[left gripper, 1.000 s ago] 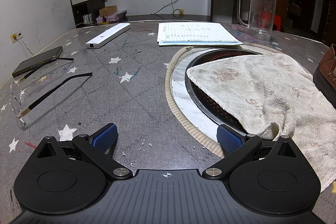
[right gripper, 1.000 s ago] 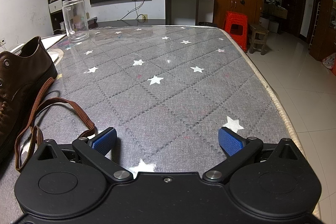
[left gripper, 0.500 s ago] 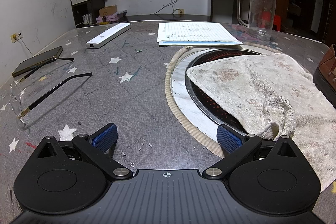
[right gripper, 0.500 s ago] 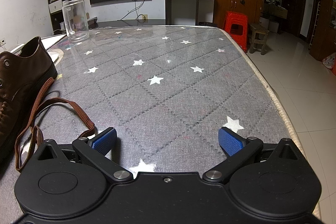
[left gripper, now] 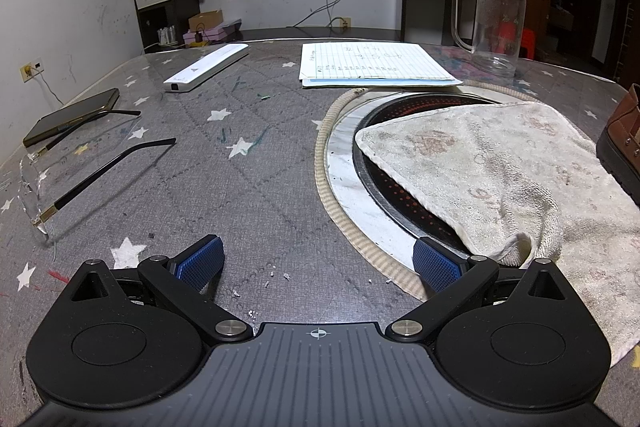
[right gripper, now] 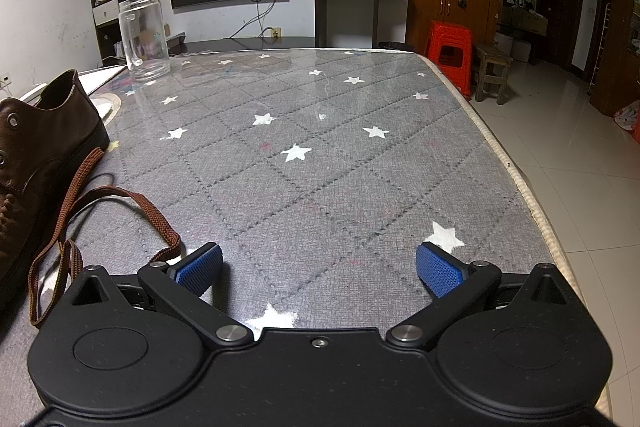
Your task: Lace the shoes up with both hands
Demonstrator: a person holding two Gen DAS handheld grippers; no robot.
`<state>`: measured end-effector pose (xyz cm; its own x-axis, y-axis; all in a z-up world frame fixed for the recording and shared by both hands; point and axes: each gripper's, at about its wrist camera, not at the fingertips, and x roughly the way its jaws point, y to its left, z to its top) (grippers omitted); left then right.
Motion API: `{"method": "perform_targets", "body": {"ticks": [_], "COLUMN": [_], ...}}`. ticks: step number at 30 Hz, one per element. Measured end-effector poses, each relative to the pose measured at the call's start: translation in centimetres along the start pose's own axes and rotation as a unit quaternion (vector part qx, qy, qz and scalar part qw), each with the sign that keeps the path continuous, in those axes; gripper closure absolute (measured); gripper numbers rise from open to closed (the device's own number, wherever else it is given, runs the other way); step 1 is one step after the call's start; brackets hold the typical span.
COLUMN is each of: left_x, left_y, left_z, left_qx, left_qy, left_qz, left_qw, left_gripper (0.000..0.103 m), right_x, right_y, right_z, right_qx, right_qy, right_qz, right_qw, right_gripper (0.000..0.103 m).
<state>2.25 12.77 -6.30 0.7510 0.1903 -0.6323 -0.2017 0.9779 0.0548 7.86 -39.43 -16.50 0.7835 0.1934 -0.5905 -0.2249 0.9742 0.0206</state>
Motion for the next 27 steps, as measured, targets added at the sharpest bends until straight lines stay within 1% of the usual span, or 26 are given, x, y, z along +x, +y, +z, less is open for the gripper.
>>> {"method": "perform_targets", "body": {"ticks": [5, 22, 27], "left_x": [0.0, 0.0, 0.0], "left_y": [0.0, -0.1, 0.0], "left_z": [0.0, 0.0, 0.0], "left_qx": [0.000, 0.000, 0.000], "left_qy": [0.000, 0.000, 0.000], "left_qz": [0.000, 0.000, 0.000], "left_qw": [1.0000, 1.0000, 1.0000], "left_gripper": [0.001, 0.001, 0.001], "right_x": [0.0, 0.3, 0.3], "right_y": [-0.4, 3.6, 2.8], "right_z": [0.2, -1.9, -1.5], "right_qx": [0.000, 0.000, 0.000], "right_qy": [0.000, 0.000, 0.000], "right_qz": [0.000, 0.000, 0.000], "right_qw": [1.000, 1.000, 1.000], "right_gripper": [0.000, 0.000, 0.000]}}
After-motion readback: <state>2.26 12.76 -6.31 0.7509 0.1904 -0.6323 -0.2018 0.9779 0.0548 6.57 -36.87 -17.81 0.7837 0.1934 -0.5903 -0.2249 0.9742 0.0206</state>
